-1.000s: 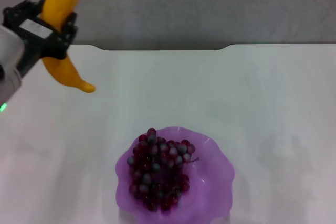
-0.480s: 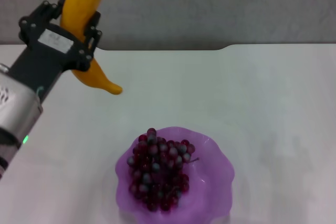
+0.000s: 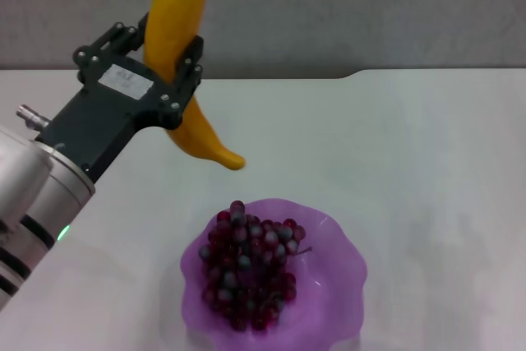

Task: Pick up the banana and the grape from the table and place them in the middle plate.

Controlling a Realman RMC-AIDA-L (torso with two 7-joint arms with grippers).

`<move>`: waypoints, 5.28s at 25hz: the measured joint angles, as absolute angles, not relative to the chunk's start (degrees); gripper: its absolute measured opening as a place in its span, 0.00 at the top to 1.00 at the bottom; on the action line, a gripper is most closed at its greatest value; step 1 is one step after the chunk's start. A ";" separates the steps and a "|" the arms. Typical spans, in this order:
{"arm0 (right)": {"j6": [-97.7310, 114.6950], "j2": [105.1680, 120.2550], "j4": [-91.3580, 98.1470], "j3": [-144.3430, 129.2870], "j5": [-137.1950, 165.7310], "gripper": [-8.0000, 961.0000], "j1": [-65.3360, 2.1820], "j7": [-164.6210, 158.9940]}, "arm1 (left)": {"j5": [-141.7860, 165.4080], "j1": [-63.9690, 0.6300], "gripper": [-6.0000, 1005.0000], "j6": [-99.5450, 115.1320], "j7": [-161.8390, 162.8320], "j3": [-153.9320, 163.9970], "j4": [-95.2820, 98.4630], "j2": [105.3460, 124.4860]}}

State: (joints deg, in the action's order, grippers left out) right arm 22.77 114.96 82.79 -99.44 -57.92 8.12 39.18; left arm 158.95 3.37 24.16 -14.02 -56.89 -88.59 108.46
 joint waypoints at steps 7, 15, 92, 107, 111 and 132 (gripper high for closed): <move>22.77 114.96 82.81 -99.39 -57.92 0.46 8.22 39.10 | 164.63 -0.77 0.49 31.69 2.47 -54.20 -82.66 103.56; 22.77 114.96 83.15 -99.30 -57.92 0.46 8.45 39.21 | 164.63 -7.72 0.48 28.87 9.85 -46.71 -79.47 96.75; 22.77 114.96 83.41 -99.75 -57.92 0.46 7.20 39.02 | 164.53 -23.80 0.45 -11.50 3.06 -40.61 -71.78 110.28; 22.77 114.96 83.14 -99.75 -57.92 0.46 7.20 39.02 | 164.53 -22.65 0.44 -14.30 0.64 -41.69 -76.23 109.79; 22.76 114.96 83.20 -99.75 -57.92 0.46 7.21 39.02 | 164.53 -21.79 0.44 -15.06 0.51 -42.58 -77.71 109.76; 22.76 114.96 83.09 -100.37 -57.70 0.46 6.93 39.02 | 164.53 -9.32 0.11 1.00 -9.65 -53.22 -88.37 108.85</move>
State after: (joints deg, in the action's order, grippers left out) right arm 22.76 114.96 83.09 -100.37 -57.70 6.93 39.02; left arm 164.53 -9.32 1.00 -9.65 -53.22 -88.37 108.85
